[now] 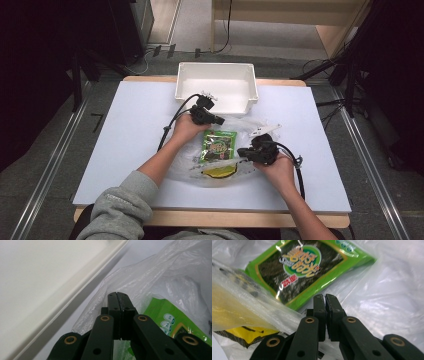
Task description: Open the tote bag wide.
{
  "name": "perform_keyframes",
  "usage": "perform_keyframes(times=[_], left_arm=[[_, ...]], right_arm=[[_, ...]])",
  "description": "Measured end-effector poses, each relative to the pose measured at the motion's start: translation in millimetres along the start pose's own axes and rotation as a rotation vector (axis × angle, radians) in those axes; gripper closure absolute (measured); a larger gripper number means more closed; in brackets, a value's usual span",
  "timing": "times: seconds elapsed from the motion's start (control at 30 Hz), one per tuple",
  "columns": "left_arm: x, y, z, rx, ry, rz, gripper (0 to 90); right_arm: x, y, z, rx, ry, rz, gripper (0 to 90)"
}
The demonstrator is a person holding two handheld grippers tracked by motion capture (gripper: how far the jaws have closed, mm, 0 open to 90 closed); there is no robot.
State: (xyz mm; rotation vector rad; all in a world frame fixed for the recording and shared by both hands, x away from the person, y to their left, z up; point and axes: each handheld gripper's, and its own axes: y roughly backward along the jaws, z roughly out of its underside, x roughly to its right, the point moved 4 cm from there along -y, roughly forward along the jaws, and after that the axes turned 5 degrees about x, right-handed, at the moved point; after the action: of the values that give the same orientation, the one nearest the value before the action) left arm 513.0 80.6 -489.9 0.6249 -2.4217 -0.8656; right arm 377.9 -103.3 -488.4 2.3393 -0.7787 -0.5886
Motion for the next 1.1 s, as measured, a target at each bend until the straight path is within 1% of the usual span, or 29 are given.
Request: perform_keyframes(times=[0.07, 0.1, 0.17, 0.27, 0.4, 0.57, 0.63, 0.67, 0.7, 0.77, 0.87, 1.1], left_arm=[[-0.9, -0.9, 0.7, -0.001, 0.002, -0.002, 90.0], [-1.8, -1.0, 0.8, -0.004, 0.003, -0.011, 90.0], [-3.7, -1.6, 1.3, -0.004, 0.014, -0.015, 90.0], [-4.9, -2.1, 2.2, -0.006, 0.013, -0.026, 90.0], [-6.3, -2.7, 4.7, 0.013, 0.021, -0.025, 90.0], [-6.1, -2.8, 5.4, 0.015, 0.012, -0.033, 90.0], [-5.5, -2.9, 5.4, 0.014, 0.007, -0.042, 90.0], [-5.6, -2.9, 5.3, 0.011, 0.006, -0.043, 90.0], [-5.4, -3.1, 5.1, 0.013, 0.015, -0.045, 90.0], [-5.1, -3.2, 5.0, 0.014, 0.022, -0.044, 90.0], [-4.3, -3.3, 4.9, 0.011, 0.016, -0.057, 90.0], [-2.8, -3.4, 4.7, 0.008, 0.01, -0.07, 90.0]], right_arm=[[-1.8, -0.7, 3.2, -0.007, 0.004, -0.002, 88.4], [-2.6, -0.6, 4.4, -0.012, 0.001, -0.001, 88.4], [-2.4, -0.9, 6.3, -0.015, 0.006, -0.002, 88.4], [-2.4, -1.2, 7.9, -0.02, -0.002, 0.0, 88.4], [-3.3, -3.4, 9.4, -0.031, 0.005, 0.0, 88.3], [-4.8, -5.7, 11.3, -0.044, 0.013, 0.002, 88.1], [-6.0, -6.6, 12.3, -0.044, 0.019, -0.001, 88.1], [-6.1, -6.3, 12.6, -0.043, 0.026, -0.001, 88.3], [-6.5, -6.1, 13.0, -0.042, 0.028, -0.001, 88.3], [-8.0, -5.5, 14.1, -0.043, 0.023, -0.004, 88.3], [-9.6, -4.3, 16.0, -0.04, 0.024, -0.008, 88.3], [-19.0, 0.5, 23.3, -0.044, 0.031, -0.019, 88.4]])
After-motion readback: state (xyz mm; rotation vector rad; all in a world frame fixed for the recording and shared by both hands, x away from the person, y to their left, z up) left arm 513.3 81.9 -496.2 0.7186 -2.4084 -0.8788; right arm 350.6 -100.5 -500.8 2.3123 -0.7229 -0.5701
